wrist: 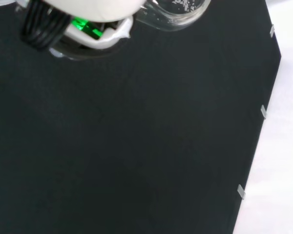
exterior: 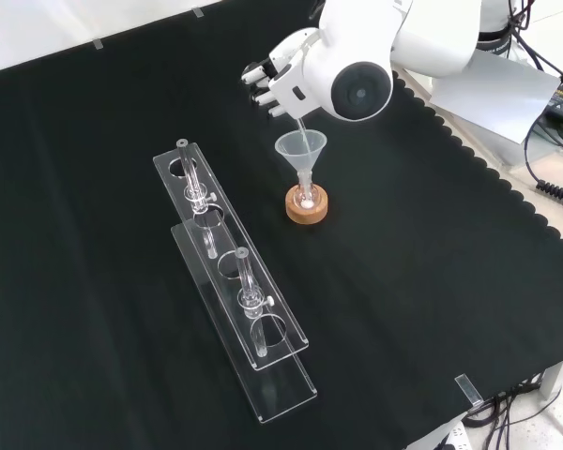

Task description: Pour all the NaCl from the weighing funnel into the round-bottom flask.

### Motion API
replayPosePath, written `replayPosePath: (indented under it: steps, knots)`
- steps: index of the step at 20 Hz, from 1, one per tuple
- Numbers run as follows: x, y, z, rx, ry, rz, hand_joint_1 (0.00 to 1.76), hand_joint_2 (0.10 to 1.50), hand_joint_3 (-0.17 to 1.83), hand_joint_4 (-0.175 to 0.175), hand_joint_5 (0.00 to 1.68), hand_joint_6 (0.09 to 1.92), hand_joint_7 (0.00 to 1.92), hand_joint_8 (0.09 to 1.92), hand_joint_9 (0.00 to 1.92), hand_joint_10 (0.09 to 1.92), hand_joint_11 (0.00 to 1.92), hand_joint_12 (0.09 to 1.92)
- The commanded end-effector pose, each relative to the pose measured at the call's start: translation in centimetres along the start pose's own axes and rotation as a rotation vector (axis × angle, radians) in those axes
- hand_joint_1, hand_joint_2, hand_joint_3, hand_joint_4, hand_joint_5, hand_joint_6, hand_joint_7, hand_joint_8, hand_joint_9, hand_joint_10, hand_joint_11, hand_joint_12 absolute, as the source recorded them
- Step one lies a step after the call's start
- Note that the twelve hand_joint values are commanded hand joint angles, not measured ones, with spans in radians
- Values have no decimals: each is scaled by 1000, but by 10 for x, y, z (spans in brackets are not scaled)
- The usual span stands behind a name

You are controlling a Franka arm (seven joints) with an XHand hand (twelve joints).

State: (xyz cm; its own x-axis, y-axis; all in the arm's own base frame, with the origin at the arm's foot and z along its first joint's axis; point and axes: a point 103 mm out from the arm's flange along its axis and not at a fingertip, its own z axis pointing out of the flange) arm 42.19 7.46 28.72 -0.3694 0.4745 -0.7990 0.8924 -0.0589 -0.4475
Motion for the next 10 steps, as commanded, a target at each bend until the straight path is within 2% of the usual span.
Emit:
replayPosePath:
  steps: [1, 10]
  knots:
    - [1, -2, 2, -13, -21, 1, 1071, 653, 864, 175, 1080, 1105, 729, 637, 1032, 377, 709, 1209]
    - [5, -4, -7, -2, -55, 10, 1071, 653, 864, 175, 1080, 1106, 727, 639, 1030, 379, 709, 1214]
